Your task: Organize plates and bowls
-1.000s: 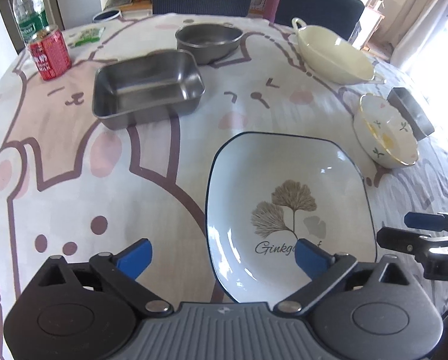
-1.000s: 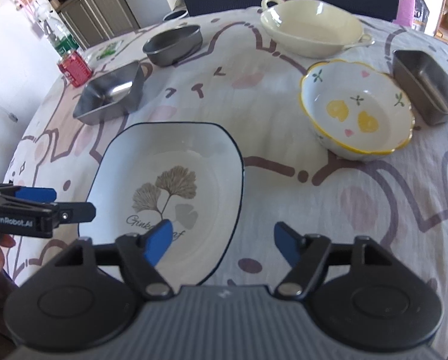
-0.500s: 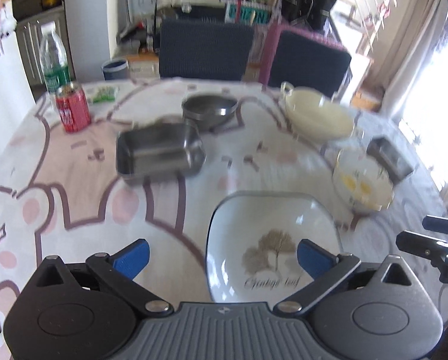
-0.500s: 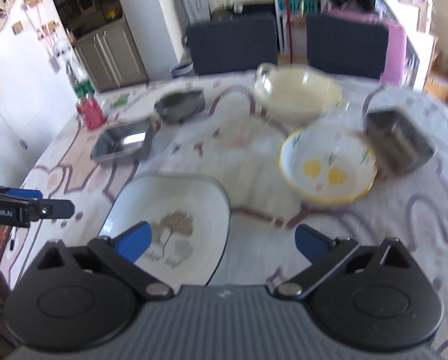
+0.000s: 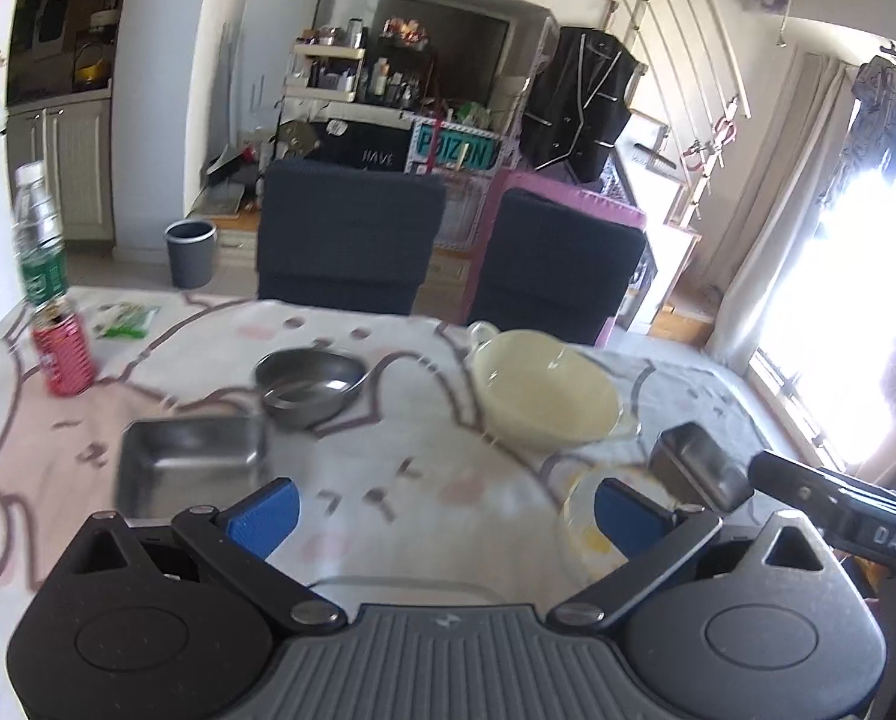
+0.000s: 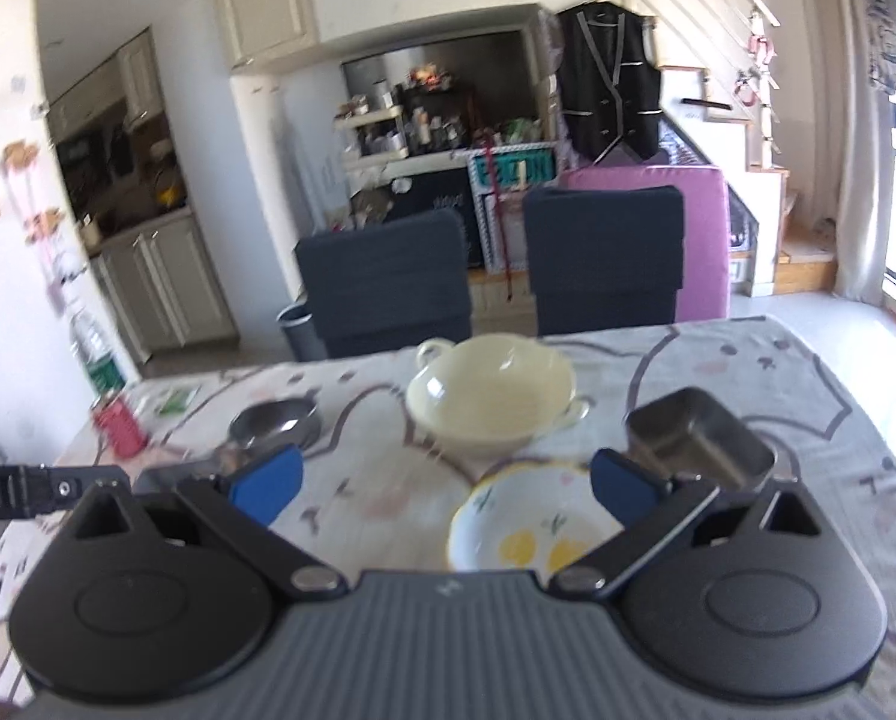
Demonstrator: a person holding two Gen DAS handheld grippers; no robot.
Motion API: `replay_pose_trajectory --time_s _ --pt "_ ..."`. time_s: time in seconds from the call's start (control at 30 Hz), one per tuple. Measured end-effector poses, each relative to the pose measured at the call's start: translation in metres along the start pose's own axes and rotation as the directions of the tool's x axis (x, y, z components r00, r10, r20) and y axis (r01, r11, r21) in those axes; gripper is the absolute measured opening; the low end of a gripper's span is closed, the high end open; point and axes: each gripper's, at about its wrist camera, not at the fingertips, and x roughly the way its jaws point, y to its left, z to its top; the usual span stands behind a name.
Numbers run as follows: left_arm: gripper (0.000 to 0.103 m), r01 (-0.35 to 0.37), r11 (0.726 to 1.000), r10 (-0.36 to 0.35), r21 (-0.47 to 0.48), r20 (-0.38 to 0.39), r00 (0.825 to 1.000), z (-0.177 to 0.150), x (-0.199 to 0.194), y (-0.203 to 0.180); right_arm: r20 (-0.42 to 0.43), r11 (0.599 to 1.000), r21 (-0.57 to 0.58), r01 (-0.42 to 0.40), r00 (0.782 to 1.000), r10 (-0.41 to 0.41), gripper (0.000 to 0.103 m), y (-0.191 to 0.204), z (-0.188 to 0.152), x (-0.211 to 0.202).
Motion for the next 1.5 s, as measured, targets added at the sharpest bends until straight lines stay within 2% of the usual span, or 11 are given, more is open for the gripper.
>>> replay_pose_trajectory --time_s 0.17,0.43,0.57,0.7,0.8,0.87,0.93,1.13,1.3,1.37,1.5 --pt "0.103 -0.015 0.999 0.014 0.032 0.038 0.999 0.015 0.034 -0.023 0.070 0.997 0.065 0.037 0.997 -0.042 0.103 -0.028 0.011 0.029" --pt "0.103 0.007 0.991 -0.016 0.130 0.064 0.998 0.050 0.104 -0.037 0.055 0.978 0.175 0.110 0.991 -0.121 0.103 -0.066 0.017 0.095" --pt "0.103 -0.010 0.972 -0.006 0.235 0.064 0.998 0.075 0.147 -0.040 0.044 0.973 0.182 0.140 0.988 -0.150 0.103 -0.073 0.012 0.119" --pt "0.103 -0.014 0.936 -0.004 0.352 0.051 0.999 0.098 0.191 -0.044 0.006 0.963 0.245 0.115 0.993 -0.120 0.103 -0.085 0.010 0.143" --pt "0.103 -0.007 0.926 0.000 0.376 0.019 1.000 0.114 0.223 -0.042 -0.022 0.952 0.298 0.073 0.997 -0.069 0.103 -0.095 0.011 0.160" --pt "0.103 0.028 0.926 -0.026 0.377 -0.010 1.000 0.122 0.242 -0.038 -0.031 0.941 0.334 0.061 0.998 -0.053 0.100 -0.099 0.008 0.167" --pt "0.101 0.062 0.922 -0.056 0.383 -0.027 0.998 0.127 0.258 -0.032 -0.039 0.921 0.388 0.045 0.999 -0.032 0.087 -0.104 0.006 0.170" --pt "0.068 0.084 0.929 -0.051 0.360 -0.101 0.994 0.141 0.310 -0.027 -0.095 0.834 0.549 0.051 0.996 0.001 0.051 -0.122 0.000 0.188" --pt "0.037 0.096 0.944 -0.041 0.315 -0.178 0.983 0.141 0.348 -0.022 -0.127 0.802 0.595 0.058 0.992 0.023 0.025 -0.130 -0.011 0.192" --pt "0.017 0.086 0.948 -0.027 0.305 -0.192 0.981 0.140 0.357 -0.020 -0.128 0.797 0.602 0.050 0.991 0.035 0.021 -0.131 -0.013 0.192" --pt "0.008 0.106 0.960 -0.046 0.260 -0.225 0.973 0.137 0.370 -0.015 -0.125 0.809 0.586 0.046 0.992 0.034 0.015 -0.127 -0.012 0.194"
